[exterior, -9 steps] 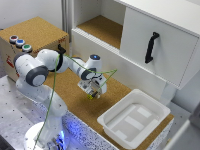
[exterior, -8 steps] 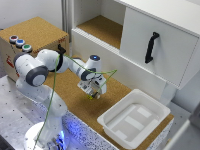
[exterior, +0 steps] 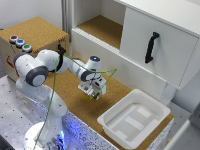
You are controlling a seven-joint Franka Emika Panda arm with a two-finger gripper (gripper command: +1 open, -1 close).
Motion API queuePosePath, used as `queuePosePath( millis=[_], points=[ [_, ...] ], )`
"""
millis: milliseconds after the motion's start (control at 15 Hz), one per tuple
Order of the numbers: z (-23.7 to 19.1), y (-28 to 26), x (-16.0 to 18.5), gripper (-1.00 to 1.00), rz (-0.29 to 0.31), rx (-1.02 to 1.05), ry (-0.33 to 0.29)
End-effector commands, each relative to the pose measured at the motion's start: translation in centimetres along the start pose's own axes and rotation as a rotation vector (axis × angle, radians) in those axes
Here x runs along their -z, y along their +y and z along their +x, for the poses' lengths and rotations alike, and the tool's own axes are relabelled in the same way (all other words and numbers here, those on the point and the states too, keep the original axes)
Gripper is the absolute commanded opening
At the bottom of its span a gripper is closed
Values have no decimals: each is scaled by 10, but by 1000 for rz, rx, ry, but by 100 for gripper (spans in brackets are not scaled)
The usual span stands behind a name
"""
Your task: Place the yellow block on top of the pink block
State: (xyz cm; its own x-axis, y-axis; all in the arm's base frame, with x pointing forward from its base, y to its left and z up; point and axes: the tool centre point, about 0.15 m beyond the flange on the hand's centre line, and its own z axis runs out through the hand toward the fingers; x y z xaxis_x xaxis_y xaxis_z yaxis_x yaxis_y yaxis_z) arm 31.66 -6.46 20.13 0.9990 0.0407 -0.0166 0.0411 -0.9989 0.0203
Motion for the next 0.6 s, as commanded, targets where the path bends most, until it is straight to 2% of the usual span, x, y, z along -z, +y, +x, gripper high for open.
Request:
queuePosePath(
  millis=[0,67,133,533],
  points=[
    [-19,-2,3,100,10,-1,60],
    [-21,0,8,100,8,-4,67],
    [-22,0,10,-100,10,-11,68],
    [-17,-6,6,-100,5,-24,57]
  ],
)
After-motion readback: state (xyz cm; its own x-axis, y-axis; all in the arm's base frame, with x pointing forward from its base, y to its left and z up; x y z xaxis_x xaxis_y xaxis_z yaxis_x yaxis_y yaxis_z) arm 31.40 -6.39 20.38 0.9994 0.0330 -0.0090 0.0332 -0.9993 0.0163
